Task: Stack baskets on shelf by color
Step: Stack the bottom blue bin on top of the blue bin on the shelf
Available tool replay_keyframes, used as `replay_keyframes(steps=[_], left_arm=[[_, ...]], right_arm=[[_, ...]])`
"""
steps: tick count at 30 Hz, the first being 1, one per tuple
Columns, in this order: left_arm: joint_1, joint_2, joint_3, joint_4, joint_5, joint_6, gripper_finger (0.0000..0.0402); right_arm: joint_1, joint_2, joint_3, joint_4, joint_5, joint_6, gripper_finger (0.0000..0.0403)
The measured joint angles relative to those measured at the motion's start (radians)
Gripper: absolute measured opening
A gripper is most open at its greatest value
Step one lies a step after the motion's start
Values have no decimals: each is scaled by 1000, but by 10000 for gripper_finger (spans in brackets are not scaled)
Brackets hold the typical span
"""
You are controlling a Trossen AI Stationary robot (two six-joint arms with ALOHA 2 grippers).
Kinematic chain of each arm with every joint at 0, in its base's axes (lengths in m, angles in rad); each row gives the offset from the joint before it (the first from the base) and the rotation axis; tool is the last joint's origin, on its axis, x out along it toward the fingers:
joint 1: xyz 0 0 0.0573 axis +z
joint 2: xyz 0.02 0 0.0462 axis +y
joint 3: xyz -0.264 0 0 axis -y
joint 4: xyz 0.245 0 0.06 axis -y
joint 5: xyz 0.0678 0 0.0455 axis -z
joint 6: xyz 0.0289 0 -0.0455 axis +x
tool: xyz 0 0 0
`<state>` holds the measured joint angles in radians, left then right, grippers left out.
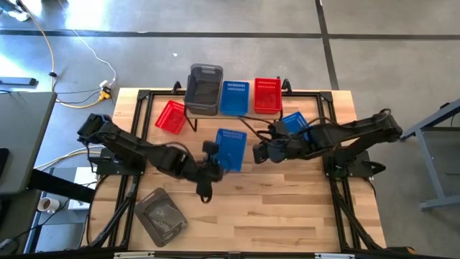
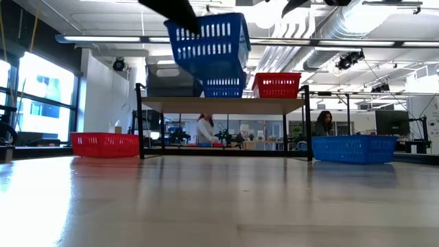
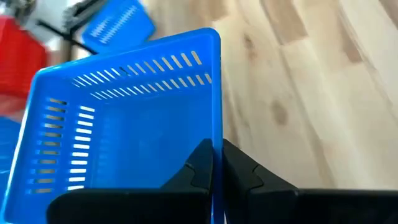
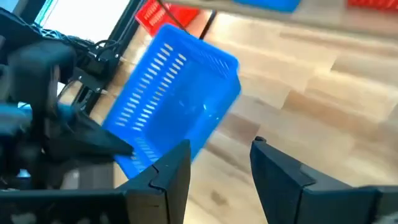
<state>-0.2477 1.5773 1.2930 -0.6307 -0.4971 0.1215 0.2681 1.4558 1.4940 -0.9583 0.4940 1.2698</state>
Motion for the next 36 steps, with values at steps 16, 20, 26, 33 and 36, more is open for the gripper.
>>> replay_keyframes(steps=[16,20,26,33,36], left_arm=[[310,-217,2,111,46,224,0],[391,-224,70,110,78,277,0],[511,-195,181,107,189,355,0],[592,-131,203,93,303,367,0],[598,-98,202,90,306,369,0]], right_arm=[[-80,-91,0,-18,29,-235,151],[-113,-91,0,-30,8,-284,151],[-154,-91,0,-49,4,-310,151],[-188,-91,0,-65,2,-310,151],[-205,-91,0,-78,-23,-311,151]])
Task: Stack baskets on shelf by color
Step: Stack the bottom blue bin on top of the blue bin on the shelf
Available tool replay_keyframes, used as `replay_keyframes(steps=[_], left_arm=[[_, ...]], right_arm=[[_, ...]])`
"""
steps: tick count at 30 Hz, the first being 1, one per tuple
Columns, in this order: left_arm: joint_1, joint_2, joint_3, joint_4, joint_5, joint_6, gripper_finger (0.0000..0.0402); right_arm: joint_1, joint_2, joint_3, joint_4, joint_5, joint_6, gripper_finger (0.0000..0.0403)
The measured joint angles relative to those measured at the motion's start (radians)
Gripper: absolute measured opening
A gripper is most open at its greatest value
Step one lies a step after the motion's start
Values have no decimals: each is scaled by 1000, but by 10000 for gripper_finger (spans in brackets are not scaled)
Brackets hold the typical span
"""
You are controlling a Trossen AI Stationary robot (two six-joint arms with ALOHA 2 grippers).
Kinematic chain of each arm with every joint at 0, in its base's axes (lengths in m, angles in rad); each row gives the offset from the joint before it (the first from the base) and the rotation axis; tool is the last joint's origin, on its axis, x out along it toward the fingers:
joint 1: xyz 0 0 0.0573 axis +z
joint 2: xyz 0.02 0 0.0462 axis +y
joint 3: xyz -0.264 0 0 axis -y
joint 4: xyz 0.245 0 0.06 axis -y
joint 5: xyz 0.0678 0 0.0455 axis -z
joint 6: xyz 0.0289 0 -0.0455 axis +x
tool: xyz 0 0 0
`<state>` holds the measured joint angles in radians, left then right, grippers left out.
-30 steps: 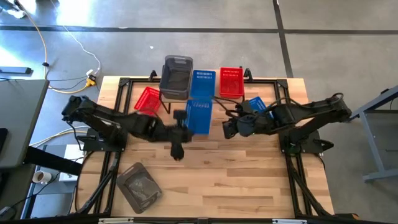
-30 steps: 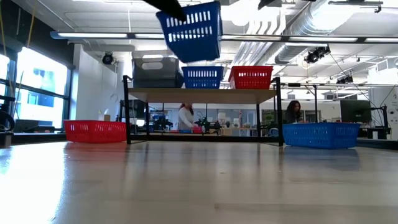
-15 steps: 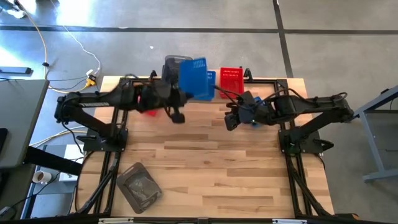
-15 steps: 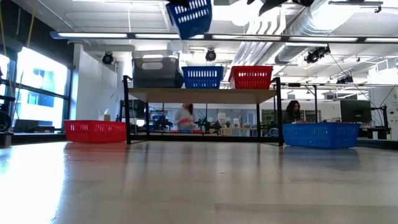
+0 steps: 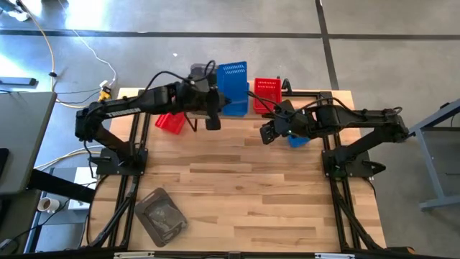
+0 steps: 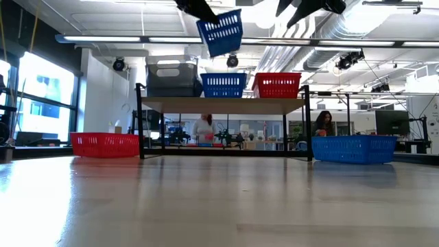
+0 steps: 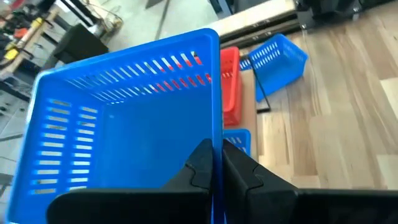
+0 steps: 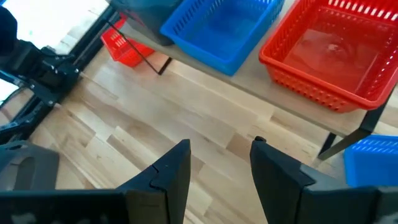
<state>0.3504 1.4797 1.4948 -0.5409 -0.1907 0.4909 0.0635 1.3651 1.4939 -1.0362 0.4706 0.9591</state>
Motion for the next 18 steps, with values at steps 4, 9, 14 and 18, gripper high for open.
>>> replay_keyframes(steps=[4,9,14,18], left_arm=[[9,33,0,4,8,8,0],[11,67,0,-9,11,8,0],[32,84,0,-22,37,2,0],[56,83,0,-20,49,2,0]], right_arm=[[-24,0,0,-18,-37,-48,151],[-45,0,0,-23,-58,-105,151],[-62,0,0,-22,-60,-133,151],[-71,0,0,-22,-59,-150,151]])
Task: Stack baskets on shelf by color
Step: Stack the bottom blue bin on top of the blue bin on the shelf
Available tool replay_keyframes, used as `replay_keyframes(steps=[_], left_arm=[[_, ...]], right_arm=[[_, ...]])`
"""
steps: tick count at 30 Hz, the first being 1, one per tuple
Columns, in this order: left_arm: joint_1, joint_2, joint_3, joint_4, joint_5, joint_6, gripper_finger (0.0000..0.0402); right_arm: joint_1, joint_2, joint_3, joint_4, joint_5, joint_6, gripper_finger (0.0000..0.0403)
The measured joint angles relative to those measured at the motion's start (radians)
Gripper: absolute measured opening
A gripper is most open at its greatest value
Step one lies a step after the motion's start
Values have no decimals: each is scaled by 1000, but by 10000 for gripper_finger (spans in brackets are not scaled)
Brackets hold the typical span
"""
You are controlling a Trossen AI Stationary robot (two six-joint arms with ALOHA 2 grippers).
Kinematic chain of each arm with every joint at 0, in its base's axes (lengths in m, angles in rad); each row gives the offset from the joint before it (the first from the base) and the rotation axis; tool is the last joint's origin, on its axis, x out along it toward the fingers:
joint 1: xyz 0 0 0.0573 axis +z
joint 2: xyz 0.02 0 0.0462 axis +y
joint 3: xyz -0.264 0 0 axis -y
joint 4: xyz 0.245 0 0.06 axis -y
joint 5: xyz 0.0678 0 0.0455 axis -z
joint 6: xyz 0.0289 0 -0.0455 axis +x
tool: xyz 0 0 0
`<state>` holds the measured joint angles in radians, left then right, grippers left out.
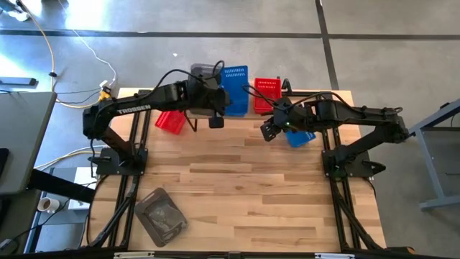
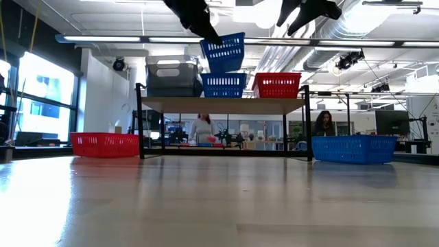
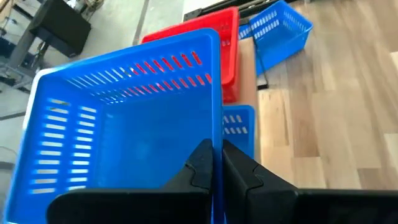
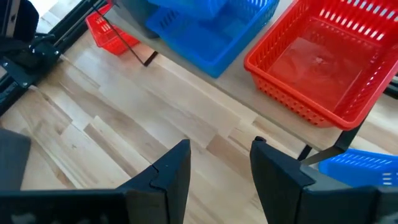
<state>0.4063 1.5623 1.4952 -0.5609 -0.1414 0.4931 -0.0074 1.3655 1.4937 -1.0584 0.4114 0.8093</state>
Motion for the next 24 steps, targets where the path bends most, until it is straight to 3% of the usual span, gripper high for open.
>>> replay_keyframes(steps=[5,24], left_arm=[[38,0,0,-37,78,-2,0],[56,63,0,-54,108,24,0]], right_arm=[[0,0,0,0,0,-2,151],[0,0,-1,1,5,-3,151]])
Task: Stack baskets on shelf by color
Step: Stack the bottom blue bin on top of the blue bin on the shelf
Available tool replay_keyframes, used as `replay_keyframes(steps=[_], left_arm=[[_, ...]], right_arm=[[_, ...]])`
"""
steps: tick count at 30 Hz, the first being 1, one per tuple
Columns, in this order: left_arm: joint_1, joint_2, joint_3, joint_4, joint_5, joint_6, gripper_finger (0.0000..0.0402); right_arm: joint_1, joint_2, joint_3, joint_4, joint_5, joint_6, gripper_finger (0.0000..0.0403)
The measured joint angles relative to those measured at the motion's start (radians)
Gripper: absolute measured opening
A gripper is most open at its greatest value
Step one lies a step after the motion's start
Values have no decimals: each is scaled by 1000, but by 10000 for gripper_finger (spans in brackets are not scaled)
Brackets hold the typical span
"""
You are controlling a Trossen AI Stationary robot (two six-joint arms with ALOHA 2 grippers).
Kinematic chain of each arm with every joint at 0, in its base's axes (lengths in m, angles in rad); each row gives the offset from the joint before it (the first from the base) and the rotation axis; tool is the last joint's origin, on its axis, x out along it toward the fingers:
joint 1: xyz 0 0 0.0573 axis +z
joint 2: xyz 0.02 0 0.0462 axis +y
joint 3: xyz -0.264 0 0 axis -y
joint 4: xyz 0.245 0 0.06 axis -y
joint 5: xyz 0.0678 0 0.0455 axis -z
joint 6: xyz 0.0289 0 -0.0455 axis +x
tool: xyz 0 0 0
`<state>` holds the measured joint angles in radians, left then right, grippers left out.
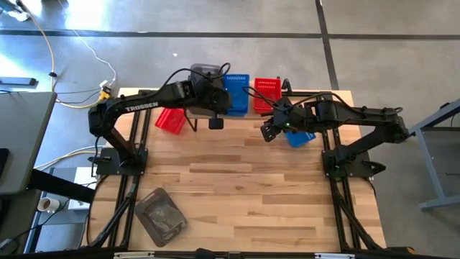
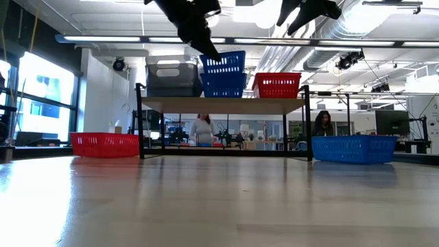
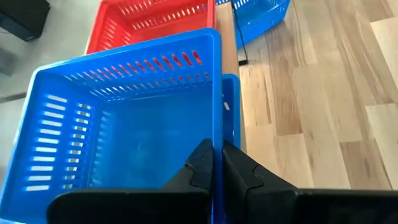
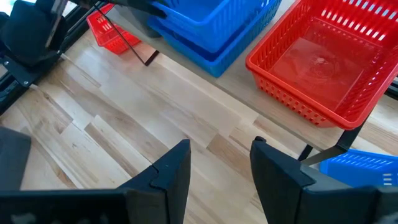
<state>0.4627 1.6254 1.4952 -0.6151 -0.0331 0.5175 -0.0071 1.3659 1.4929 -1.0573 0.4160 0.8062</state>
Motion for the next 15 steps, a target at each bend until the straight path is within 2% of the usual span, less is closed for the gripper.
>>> replay_keyframes(steps=[10,15], left_arm=[[-13,25,0,16,-23,-36,1],[-13,25,0,14,-31,-43,14]], right_arm=[[0,0,0,0,3,-3,151],[0,0,0,0,3,-3,151]])
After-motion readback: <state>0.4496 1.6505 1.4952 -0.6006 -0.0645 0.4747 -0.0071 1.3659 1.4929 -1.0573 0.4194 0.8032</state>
